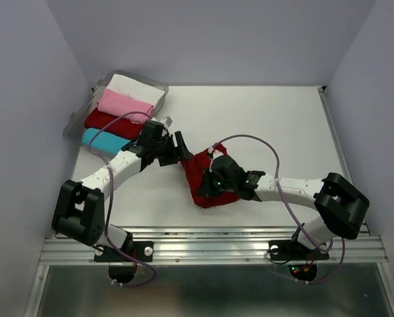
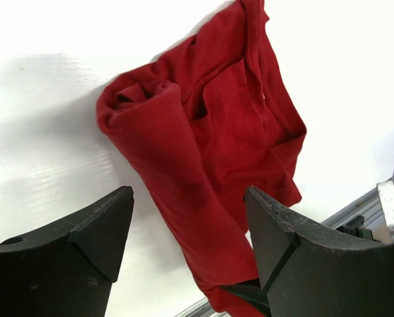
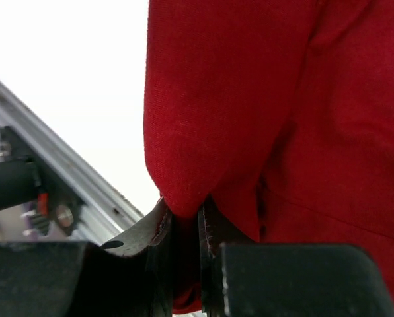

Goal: Roll the t-shirts
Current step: Roll the T-shirt to the center of the board.

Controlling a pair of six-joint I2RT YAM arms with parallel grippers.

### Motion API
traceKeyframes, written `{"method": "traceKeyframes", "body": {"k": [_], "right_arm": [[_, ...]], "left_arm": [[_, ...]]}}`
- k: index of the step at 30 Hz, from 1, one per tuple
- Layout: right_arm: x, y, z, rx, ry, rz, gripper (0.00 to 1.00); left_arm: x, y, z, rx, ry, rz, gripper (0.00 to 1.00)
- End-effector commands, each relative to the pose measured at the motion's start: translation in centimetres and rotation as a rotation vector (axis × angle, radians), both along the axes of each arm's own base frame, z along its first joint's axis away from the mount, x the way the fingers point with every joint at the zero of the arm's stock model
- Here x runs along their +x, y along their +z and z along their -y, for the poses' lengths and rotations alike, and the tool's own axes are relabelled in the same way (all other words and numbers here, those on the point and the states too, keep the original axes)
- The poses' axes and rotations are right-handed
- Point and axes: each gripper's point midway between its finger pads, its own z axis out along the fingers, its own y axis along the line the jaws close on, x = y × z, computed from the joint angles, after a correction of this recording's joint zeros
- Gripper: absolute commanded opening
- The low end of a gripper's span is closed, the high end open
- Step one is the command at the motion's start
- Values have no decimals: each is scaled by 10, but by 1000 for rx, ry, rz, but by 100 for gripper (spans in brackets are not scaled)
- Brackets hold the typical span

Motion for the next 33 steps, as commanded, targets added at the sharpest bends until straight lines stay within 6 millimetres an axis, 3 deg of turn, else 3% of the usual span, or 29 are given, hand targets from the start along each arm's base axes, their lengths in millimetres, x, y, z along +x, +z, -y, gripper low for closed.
{"method": "traceKeyframes", "body": {"k": [1,8,13,14,17,18,19,26,33], "right_arm": [[-4,43,-20,269,34,-18,1],[-9,37,-9,408,20,-130,1],[-10,31,1,464,7,-176,1],[-12,31,1,469,9,-180,1],[-7,28,7,468,-9,-188,1],[-10,27,7,474,0,-194,1],[-7,27,9,478,-8,-197,1],[-9,15,16,485,0,-245,1],[-9,5,21,491,5,-288,1]], "left_arm": [[4,20,-1,-5,-19,60,77],[-1,15,2,-24,-34,47,70],[-4,13,3,-33,-40,45,57],[-5,12,3,-31,-40,42,53],[-6,9,3,-33,-44,40,23],[-7,6,3,-30,-44,33,5],[-8,3,2,-27,-43,28,0],[-11,-7,5,-34,-55,10,0],[-3,-15,23,-33,-93,-6,0]]}}
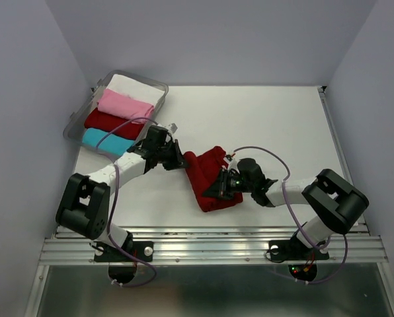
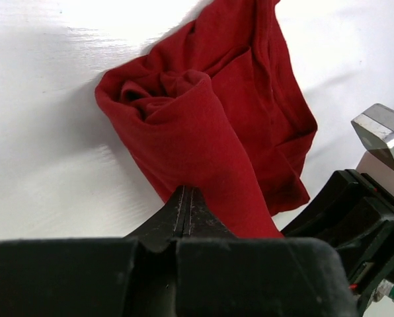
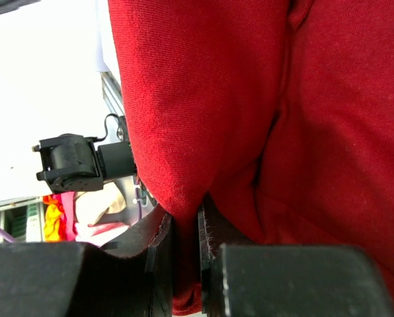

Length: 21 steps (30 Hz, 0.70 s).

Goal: Roll the t-shirts
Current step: Roll the T-shirt to the center of the board.

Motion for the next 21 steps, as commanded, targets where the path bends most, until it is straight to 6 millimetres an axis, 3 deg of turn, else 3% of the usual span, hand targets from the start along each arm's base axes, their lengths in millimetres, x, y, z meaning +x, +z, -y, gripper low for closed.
{"method": "traceKeyframes", "body": {"k": [1,11,17,21], "right_arm": [[-2,7,-2,62,33,3,1],[0,-2,6,61,17,-38,3],[9,-8,14,-5,-25,-24,50],[18,-2,22,-83,-70,21,65]], "left_arm": [[11,8,17,-23,-44,36,0],[22,0,35,-24,-80,22,0],[25,-8,46,-15,-106,5,0],[26,-14,50,-8,-113,-6,0]]}}
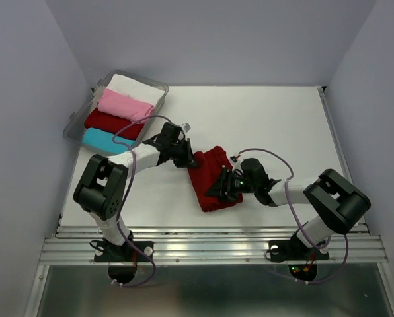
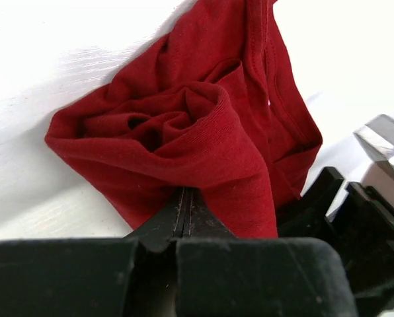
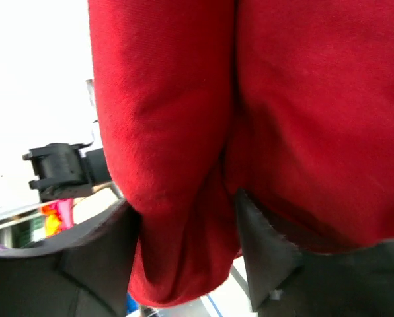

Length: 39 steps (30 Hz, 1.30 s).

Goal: Roll the t-shirts
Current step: Roll the T-shirt to the center of the board.

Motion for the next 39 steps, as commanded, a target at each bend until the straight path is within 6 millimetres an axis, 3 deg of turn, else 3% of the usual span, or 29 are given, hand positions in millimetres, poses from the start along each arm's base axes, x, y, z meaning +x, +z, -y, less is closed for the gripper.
{"method": "traceKeyframes", "body": {"k": [1,8,14,17,18,20,23,25,27,33,36,39], "right_arm": [[20,17,9,-78,-63,107,66],[26,25,43,-276,-153,153,68],[25,38,65,-456,-167,226,57],[24,51,60,-514,-160,284,42],[27,52,58,-534,-172,302,30],[23,58,41,-554,-136,338,22],[21,46,21,-590,-79,342,10],[21,46,10,-588,-61,353,7],[23,33,10,-621,-63,333,6],[18,-18,34,-769,-81,262,4],[14,-19,34,-781,-70,253,1],[21,8,33,-748,-102,300,1]], "left_arm": [[12,12,12,-22,-31,56,0],[14,2,19,-8,-47,37,0],[13,-3,30,-8,-70,29,0],[14,-4,33,-8,-73,24,0],[14,-7,35,-8,-77,20,0],[15,-6,38,-12,-84,22,0],[14,-11,40,-11,-91,10,0],[15,-13,41,-10,-95,8,0],[15,-13,41,-6,-96,12,0],[20,-7,41,4,-100,24,0],[22,7,42,4,-106,44,0],[28,35,43,-18,-99,97,0]]}}
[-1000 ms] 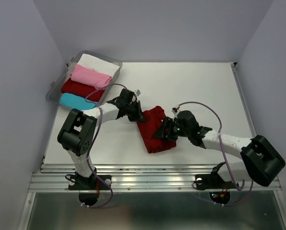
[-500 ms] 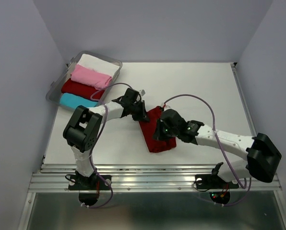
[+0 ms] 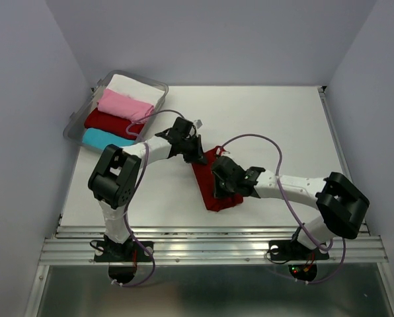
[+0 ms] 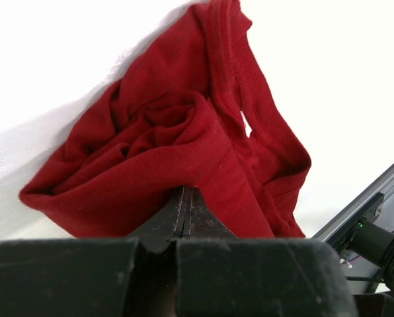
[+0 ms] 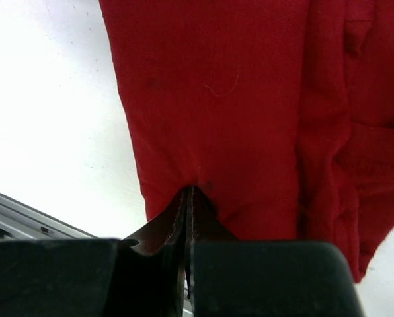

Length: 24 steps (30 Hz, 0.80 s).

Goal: Roll the t-shirts
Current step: Roll the T-shirt to the center of the board.

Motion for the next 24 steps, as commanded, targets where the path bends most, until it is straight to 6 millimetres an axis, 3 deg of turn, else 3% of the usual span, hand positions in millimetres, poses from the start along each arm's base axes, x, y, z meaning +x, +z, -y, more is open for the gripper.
{"method": "traceKeyframes", "body": {"k": [1,3,6,12,18,21,24], "right_arm": [[7,33,11,-3,-40,80,1],[13,56,15,6,-56,131,1],[15,63,17,3,-60,147,1],[5,22,24,-52,-66,70,1],[-15,-26,37,-100,-75,-10,1],[-12,-24,37,-114,-76,-3,1],[-3,1,34,-114,-80,54,1]], "left_arm": [[14,51,4,-23,-7,120,0],[17,65,1,-24,8,151,0],[22,68,-5,-16,30,158,0],[29,40,-19,43,81,108,0],[19,-4,-27,98,90,31,0],[16,-16,-29,107,96,2,0],[18,-9,-29,107,92,18,0]]}}
